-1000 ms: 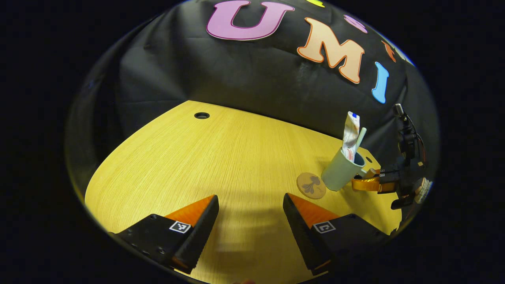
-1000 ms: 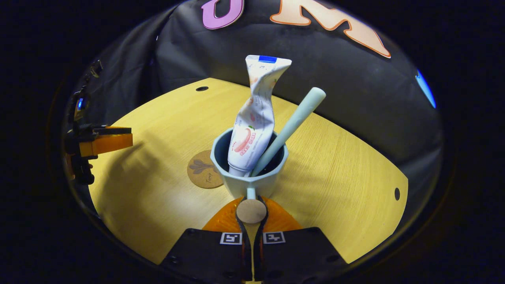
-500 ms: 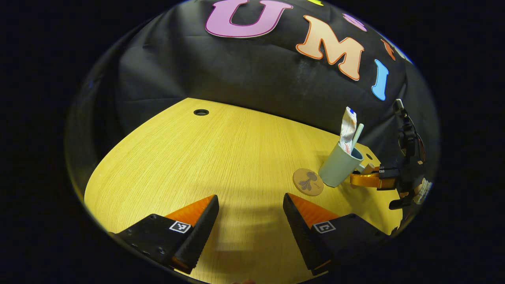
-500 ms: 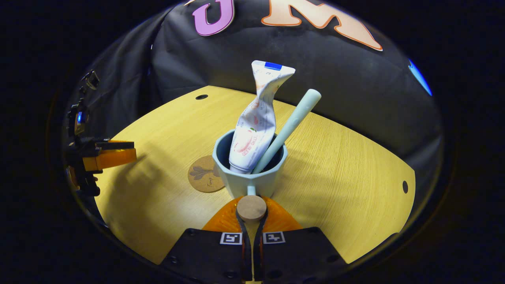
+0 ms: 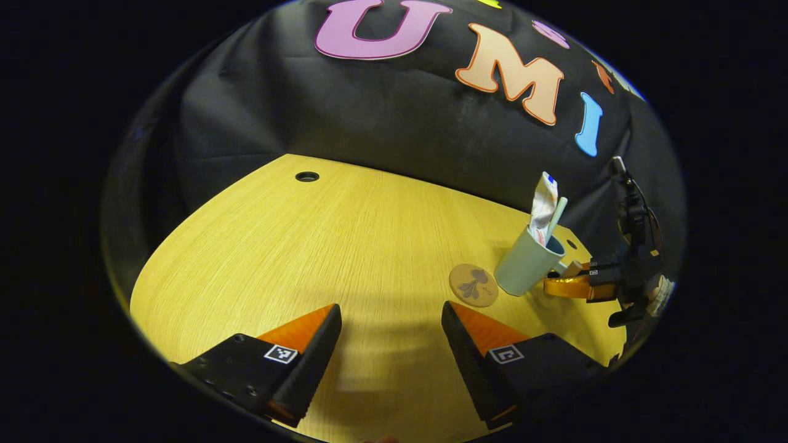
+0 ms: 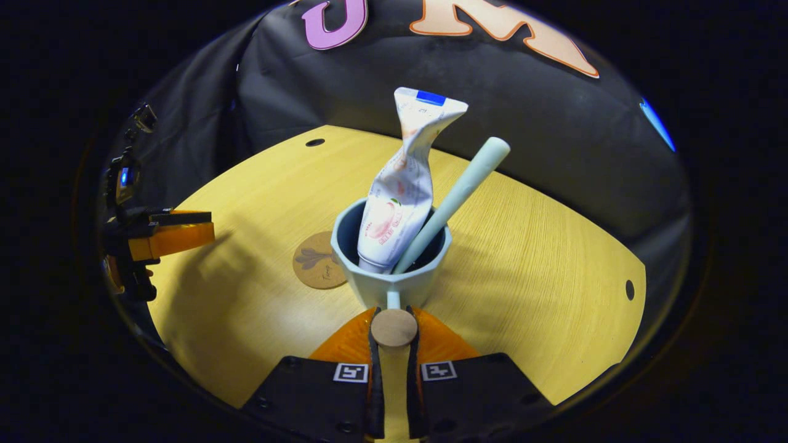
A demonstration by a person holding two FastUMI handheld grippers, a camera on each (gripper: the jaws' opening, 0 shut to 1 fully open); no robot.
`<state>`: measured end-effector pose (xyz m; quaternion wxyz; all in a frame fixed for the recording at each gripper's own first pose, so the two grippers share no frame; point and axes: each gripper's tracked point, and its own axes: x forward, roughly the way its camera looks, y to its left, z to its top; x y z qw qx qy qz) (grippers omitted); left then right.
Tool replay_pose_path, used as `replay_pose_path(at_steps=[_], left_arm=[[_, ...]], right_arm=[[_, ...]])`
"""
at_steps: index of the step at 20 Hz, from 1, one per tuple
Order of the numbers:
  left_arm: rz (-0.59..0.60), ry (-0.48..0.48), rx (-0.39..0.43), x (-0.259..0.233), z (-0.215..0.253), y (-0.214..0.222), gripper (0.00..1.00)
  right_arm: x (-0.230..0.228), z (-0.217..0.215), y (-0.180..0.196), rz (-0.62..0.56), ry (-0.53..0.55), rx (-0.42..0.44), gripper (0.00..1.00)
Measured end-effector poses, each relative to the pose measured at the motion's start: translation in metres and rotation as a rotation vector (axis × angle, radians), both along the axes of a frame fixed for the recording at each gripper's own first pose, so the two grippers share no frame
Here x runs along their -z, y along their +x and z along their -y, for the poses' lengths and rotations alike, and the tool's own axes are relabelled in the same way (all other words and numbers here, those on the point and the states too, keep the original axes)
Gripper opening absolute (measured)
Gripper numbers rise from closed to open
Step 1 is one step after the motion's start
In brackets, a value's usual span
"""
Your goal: Put the toothbrush and toothpaste on the desktop into the cup, then pick up the cup and place it on the coaster on the desktop.
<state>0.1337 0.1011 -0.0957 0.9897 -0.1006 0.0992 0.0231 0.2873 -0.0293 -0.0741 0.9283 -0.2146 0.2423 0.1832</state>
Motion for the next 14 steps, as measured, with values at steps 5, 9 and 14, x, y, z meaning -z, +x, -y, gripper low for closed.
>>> replay_pose_path(at_steps=[5,9,14], left_arm=[[-0.011,0.006,-0.002,0.004,-0.001,-0.001,0.96],[-0.018,0.006,0.005,0.006,0.001,-0.002,0.96],[-0.032,-0.004,0.011,0.012,0.001,-0.004,0.96]], right_arm=[[-0.001,0.002,0.002,-0.008,0.000,0.017,0.24],[-0.009,0.013,-0.004,-0.026,-0.009,0.057,0.45],[-0.029,0.016,-0.006,-0.049,-0.033,0.088,0.76]])
